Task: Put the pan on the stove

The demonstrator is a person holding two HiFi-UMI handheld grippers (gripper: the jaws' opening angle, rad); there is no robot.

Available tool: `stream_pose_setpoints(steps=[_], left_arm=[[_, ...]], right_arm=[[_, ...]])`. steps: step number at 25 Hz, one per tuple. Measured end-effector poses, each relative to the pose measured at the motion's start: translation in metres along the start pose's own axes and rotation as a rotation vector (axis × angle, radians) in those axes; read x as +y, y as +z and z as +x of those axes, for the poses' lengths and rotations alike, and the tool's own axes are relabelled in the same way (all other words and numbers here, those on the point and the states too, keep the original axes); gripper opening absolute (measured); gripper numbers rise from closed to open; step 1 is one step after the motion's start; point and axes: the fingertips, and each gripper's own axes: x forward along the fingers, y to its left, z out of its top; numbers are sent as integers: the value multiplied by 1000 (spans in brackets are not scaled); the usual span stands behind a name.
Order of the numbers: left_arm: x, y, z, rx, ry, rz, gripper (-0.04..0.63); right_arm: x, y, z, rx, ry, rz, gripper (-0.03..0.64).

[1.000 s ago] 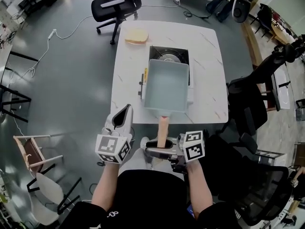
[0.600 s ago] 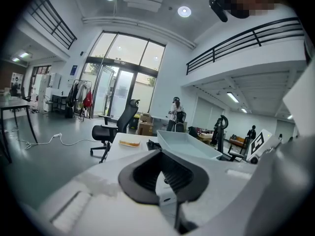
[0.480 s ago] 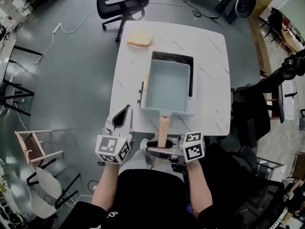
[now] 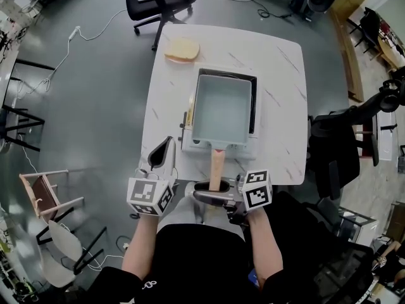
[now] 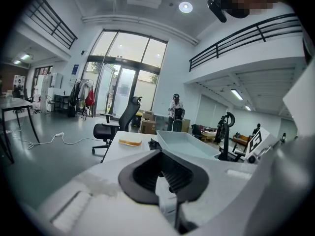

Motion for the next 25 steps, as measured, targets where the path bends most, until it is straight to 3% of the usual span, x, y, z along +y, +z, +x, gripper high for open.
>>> stream_pose_setpoints(steps=[25], left_arm=[[7, -1, 38, 47, 18, 9, -10]], right_arm=[[-32, 37, -16, -5, 29, 40, 130]])
